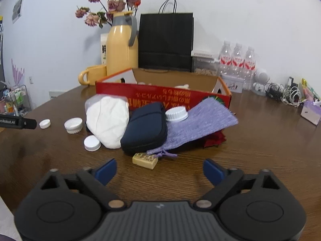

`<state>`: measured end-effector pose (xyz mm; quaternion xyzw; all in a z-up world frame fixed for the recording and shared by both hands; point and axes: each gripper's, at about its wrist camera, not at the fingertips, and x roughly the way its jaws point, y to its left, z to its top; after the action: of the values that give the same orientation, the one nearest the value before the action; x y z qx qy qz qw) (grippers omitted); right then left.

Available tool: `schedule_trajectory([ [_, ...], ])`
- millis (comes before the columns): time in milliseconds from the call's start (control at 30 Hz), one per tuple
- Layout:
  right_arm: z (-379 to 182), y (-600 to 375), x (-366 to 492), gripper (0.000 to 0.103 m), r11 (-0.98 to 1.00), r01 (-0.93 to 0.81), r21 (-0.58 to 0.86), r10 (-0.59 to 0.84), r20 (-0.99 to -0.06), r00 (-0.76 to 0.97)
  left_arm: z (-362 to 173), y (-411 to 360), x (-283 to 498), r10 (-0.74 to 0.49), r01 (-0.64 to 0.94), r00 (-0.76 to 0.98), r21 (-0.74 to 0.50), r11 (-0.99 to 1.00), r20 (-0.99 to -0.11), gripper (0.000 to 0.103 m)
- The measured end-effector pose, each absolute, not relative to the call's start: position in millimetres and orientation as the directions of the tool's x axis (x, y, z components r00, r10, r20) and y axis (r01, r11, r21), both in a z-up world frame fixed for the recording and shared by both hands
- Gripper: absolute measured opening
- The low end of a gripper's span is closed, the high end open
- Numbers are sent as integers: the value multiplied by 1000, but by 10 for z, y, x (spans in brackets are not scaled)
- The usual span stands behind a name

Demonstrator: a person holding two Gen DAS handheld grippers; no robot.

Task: Organize objects
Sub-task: 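Grasp the wooden block with the right gripper while the left gripper grasps a white cap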

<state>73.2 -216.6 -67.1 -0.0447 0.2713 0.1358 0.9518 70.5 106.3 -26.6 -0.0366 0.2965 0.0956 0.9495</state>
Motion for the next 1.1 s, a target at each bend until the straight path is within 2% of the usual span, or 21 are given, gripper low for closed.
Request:
schedule_trajectory([
  [33,-693,-2141,772,85,959,-284,-8,235,-539,809,-264,1067,713,160,-205,806,-15,979,-570,102],
  [200,-786,-1984,979,52,960,-278,23,238,-585,775,-264,1088,697,154,-205,811,-27,978,-565,102],
  [333,-833,-1879,1065,41,965,-262,19,222,-592,775,-276,1107,708,152,-204,812,-30,978,-564,103],
  [367,-834,-1871,1059,35,963,-268,24,230,-591,774,-283,1114,715,153,-204,812,-29,978,-564,103],
  [400,-835,-1870,1052,32,964,-265,20,226,-588,777,-291,1122,726,154,-206,811,-29,978,-564,103],
  [667,-819,-1955,937,32,960,-277,41,249,-573,781,-359,1191,889,171,-211,803,-2,978,-571,102],
  [967,-703,-2077,749,32,963,-267,35,245,-528,813,-431,1239,1119,167,-198,794,10,980,-585,92],
  [1100,-687,-2097,762,32,965,-259,35,239,-521,819,-464,1229,1211,146,-178,787,6,984,-599,81],
])
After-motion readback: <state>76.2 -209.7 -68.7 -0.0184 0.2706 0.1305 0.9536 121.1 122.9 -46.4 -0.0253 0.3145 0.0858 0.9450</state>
